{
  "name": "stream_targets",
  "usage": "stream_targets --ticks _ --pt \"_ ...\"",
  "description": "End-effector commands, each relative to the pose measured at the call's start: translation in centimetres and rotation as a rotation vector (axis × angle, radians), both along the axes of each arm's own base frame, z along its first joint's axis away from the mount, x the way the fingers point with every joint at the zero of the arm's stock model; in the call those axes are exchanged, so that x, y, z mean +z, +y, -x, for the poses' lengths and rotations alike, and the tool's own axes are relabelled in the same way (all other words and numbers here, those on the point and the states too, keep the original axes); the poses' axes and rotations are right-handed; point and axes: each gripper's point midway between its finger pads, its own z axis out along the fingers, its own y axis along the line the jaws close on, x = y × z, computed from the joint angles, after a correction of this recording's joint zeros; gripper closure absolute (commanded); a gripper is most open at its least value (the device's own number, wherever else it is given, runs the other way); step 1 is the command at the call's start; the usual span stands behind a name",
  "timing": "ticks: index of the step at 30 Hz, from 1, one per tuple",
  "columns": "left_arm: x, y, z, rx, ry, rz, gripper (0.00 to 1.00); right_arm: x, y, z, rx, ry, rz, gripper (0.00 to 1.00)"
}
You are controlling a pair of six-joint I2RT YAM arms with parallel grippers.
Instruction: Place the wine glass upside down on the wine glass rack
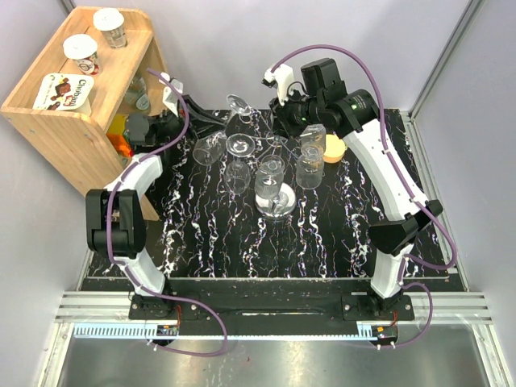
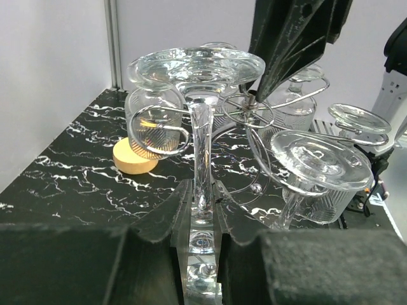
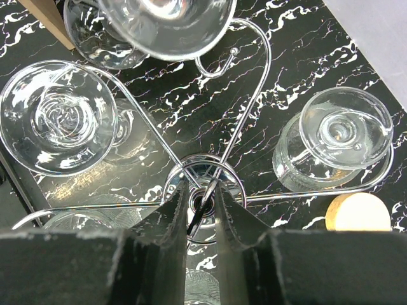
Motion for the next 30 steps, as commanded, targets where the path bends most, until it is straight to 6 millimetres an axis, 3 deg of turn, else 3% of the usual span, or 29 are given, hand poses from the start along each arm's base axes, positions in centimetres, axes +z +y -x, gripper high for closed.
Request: stream_targets --ticks 1,14,30 --pt "3.4 -1.3 1.8 0.016 -0.225 0.011 1.00 3.8 0.6 -0.8 0.014 -0.116 -0.083 0.95" --pt "0.7 -5.1 1.3 -0.001 -0.255 0.000 1.00 3.5 0.6 -0.6 0.018 -0.103 -0.081 0.96" --pt "-1.6 -5.8 -1.9 0.084 -0.292 0.036 1.00 3.6 0.8 -0.4 0.034 -0.094 -0.091 0.96"
